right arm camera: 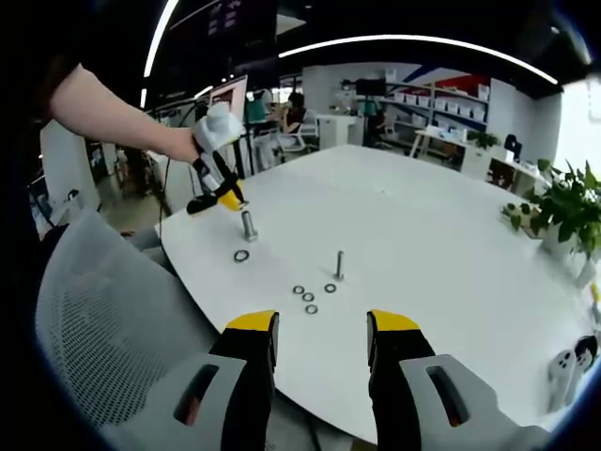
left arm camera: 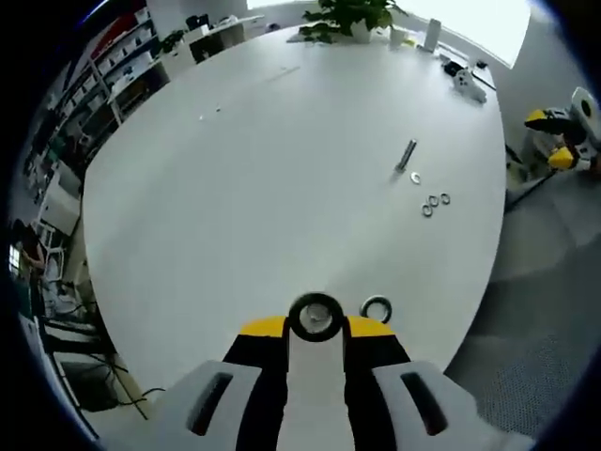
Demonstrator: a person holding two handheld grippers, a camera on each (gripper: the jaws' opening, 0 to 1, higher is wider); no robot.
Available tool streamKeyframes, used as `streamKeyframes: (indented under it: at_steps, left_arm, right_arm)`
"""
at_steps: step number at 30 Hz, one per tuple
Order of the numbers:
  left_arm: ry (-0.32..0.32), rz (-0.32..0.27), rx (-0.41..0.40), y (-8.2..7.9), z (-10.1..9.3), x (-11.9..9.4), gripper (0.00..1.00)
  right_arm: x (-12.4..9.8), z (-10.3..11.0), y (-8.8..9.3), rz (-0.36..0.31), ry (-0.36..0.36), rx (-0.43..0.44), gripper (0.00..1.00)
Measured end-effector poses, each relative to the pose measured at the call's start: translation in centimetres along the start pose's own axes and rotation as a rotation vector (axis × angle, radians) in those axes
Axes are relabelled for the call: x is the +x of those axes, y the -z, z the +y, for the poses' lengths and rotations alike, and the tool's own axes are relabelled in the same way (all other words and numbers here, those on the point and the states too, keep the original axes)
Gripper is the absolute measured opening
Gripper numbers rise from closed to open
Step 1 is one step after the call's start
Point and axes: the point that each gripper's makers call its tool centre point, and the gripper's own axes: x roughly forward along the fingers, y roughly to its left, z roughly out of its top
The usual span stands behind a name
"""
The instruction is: Place the washer onto the threaded stud by aligning its center hole with the stud, sliding it down to the base, and recovering from edge contact or off-axis alignment until the washer reaches the visible bottom stop.
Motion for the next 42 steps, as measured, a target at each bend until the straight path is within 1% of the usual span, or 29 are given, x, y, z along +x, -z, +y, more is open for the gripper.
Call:
streamKeyframes:
  at_steps: [3, 8, 19, 24, 27, 30, 36, 38, 40, 41, 42]
  left_arm:
    - [0.005, 0.012, 0.01, -0.2, -0.1, 0.3, 0.19]
    - [0.005, 0.053, 0.042, 0.1, -0.3, 1.0, 0.19]
    - [0.013, 0.087, 0.069, 0.4, -0.3, 2.0, 0.19]
    - [0.019, 0.103, 0.074, 0.8, -0.4, 3.1, 0.19]
    - [0.028, 0.115, 0.073, 1.1, -0.5, 4.3, 0.19]
    - [0.033, 0.129, 0.077, 1.5, -0.6, 4.9, 0.19]
    - [0.04, 0.145, 0.082, 2.0, -0.7, 5.9, 0.19]
    - [0.04, 0.148, 0.093, 2.1, -0.8, 6.2, 0.19]
    - [0.04, 0.164, 0.115, 2.3, -0.8, 6.5, 0.19]
    - [0.036, 0.155, 0.134, 2.1, -0.8, 6.5, 0.19]
    - [0.038, 0.16, 0.124, 2.1, -0.8, 6.4, 0.19]
  right_arm:
    - [0.0, 0.0, 0.0, -0.001, 0.001, 0.001, 0.4]
    - [0.0, -0.1, 0.0, -0.004, 0.004, 0.005, 0.4]
    - [-0.1, -0.2, 0.0, -0.006, 0.01, 0.009, 0.4]
    - [-0.1, -0.4, 0.0, -0.004, 0.015, 0.011, 0.4]
    - [-0.1, -0.5, 0.1, 0.0, 0.021, 0.012, 0.4]
    - [-0.1, -0.6, 0.1, 0.0, 0.025, 0.015, 0.4]
    - [-0.1, -0.7, 0.2, 0.004, 0.03, 0.015, 0.4]
    - [-0.1, -0.7, 0.2, 0.006, 0.032, 0.015, 0.4]
    - [-0.1, -0.7, 0.3, 0.008, 0.034, 0.015, 0.4]
    - [-0.1, -0.7, 0.3, 0.009, 0.034, 0.016, 0.4]
    - [-0.1, -0.8, 0.3, 0.009, 0.036, 0.016, 0.4]
